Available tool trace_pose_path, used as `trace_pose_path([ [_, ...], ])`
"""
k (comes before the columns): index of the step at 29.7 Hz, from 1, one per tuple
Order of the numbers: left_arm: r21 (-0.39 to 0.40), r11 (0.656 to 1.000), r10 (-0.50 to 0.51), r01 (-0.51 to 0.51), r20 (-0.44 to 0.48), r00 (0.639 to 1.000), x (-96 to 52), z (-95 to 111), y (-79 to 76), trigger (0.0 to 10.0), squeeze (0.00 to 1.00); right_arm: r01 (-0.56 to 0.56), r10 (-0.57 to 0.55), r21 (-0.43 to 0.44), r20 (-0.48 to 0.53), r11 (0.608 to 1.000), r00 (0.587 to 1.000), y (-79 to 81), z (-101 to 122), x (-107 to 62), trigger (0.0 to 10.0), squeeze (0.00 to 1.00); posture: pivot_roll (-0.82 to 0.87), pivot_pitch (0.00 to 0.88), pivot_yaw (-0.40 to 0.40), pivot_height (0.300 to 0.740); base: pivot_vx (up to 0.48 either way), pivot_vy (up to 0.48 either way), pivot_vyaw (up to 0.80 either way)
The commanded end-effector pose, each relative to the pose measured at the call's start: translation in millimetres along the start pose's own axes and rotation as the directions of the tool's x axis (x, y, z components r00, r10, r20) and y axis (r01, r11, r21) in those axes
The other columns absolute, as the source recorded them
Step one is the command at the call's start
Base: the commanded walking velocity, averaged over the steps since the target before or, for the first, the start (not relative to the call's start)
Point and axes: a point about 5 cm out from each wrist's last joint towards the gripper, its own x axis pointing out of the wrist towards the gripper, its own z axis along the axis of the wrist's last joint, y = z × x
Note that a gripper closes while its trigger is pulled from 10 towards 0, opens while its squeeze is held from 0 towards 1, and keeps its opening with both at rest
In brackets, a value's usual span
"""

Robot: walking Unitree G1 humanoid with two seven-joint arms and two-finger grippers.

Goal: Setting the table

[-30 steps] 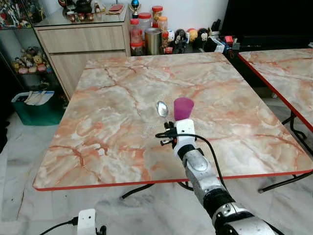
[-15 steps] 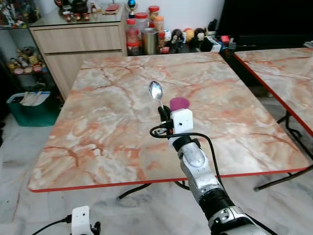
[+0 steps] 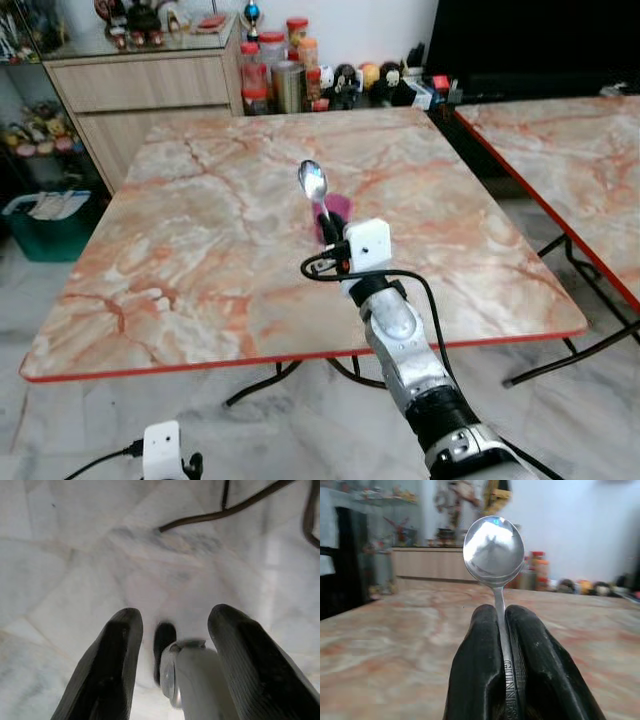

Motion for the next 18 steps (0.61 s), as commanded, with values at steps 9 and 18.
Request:
trace_pose_path([
  [9, -0.008, 1.0, 0.018, -0.018, 0.0, 1.0, 0.0, 1.1, 5.2, 10.0, 0.0, -0.018, 0.018, -0.028, 0.022, 0.999, 1.0, 4.9, 10.1, 4.4, 10.0, 0.0, 0.08, 0.0, 0.022, 0.74, 0.0, -0.307, 0.05],
  [18, -0.017, 1.0, 0.011, -0.011, -0.003, 1.0, 0.0, 0.1, 2.6, 10.0, 0.0, -0.012, 0.012, -0.009, 0.012, 1.0, 1.0, 4.8, 9.3, 4.3, 10.0, 0.0, 0.08, 0.0, 0.018, 0.74, 0.0, -0.295, 0.12],
])
